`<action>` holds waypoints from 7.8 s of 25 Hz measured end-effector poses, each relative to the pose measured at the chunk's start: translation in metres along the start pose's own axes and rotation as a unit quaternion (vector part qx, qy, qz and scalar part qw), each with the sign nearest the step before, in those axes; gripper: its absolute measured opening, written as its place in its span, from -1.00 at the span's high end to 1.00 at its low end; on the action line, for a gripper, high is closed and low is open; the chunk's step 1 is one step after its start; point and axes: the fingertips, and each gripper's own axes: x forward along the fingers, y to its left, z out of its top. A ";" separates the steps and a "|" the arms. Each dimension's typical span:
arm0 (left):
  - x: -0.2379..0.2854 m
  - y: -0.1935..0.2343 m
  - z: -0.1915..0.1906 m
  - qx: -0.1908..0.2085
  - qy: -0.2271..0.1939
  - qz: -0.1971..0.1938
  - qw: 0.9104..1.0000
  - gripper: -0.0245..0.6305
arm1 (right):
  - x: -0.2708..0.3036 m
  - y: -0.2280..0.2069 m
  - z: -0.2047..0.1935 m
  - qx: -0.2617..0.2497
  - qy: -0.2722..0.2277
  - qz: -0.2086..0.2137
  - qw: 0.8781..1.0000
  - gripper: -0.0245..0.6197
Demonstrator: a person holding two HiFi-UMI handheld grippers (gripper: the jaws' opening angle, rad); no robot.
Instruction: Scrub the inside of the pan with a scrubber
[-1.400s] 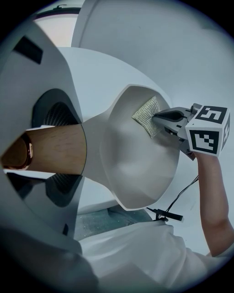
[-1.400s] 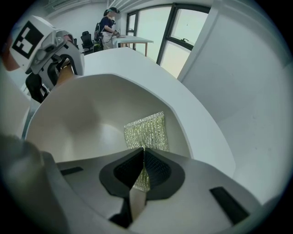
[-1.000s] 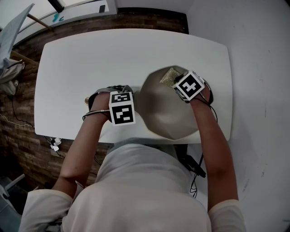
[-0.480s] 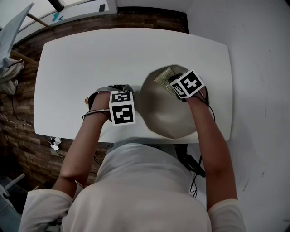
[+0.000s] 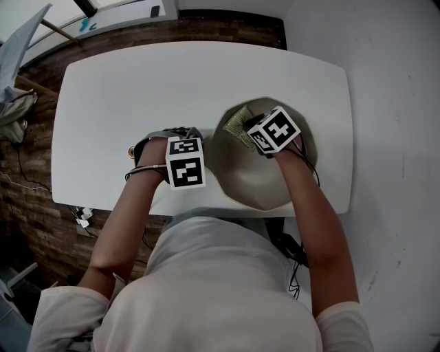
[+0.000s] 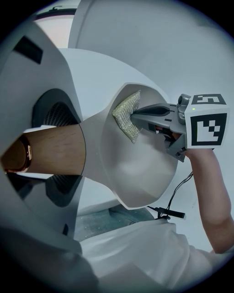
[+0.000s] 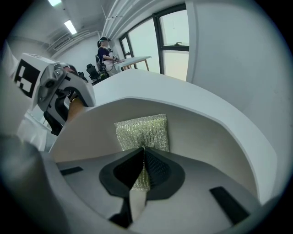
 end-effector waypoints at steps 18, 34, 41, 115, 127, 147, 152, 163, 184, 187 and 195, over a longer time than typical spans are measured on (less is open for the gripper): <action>0.000 0.000 0.000 -0.003 0.006 0.001 1.000 0.10 | 0.015 0.055 -0.003 -0.037 0.001 0.085 0.996 0.85; 0.001 0.000 -0.001 -0.015 0.010 0.003 1.000 0.10 | 0.014 0.100 -0.023 -0.075 0.045 0.174 0.981 0.85; 0.002 0.000 0.000 -0.022 0.015 0.004 1.000 0.10 | 0.010 0.117 -0.039 -0.087 0.071 0.222 0.969 0.85; 0.003 0.000 0.000 -0.053 0.014 -0.005 0.999 0.11 | -0.047 0.003 -0.153 -0.144 0.320 -0.005 0.937 0.84; 0.003 0.000 0.000 -0.046 0.016 -0.003 0.999 0.11 | -0.040 -0.022 -0.135 -0.177 0.313 -0.092 0.929 0.84; 0.003 0.001 -0.002 -0.032 0.018 0.002 0.999 0.11 | -0.025 -0.037 -0.079 -0.125 0.182 -0.131 0.966 0.84; 0.004 0.001 -0.001 -0.031 0.016 0.002 0.999 0.11 | -0.021 -0.034 -0.067 -0.114 0.154 -0.125 0.973 0.84; 0.004 0.001 -0.001 -0.027 0.016 0.004 1.000 0.11 | -0.012 -0.022 -0.051 -0.132 0.127 -0.111 0.977 0.84; 0.005 0.001 -0.002 -0.022 0.021 0.007 1.000 0.11 | 0.008 0.021 -0.025 -0.155 0.085 -0.044 0.983 0.84; 0.005 0.001 -0.002 -0.021 0.021 0.006 1.000 0.11 | 0.010 0.029 -0.022 -0.153 0.077 -0.026 0.985 0.84; 0.005 0.001 -0.001 -0.021 0.022 0.007 0.999 0.10 | 0.015 0.052 -0.022 -0.152 0.071 0.029 0.985 0.84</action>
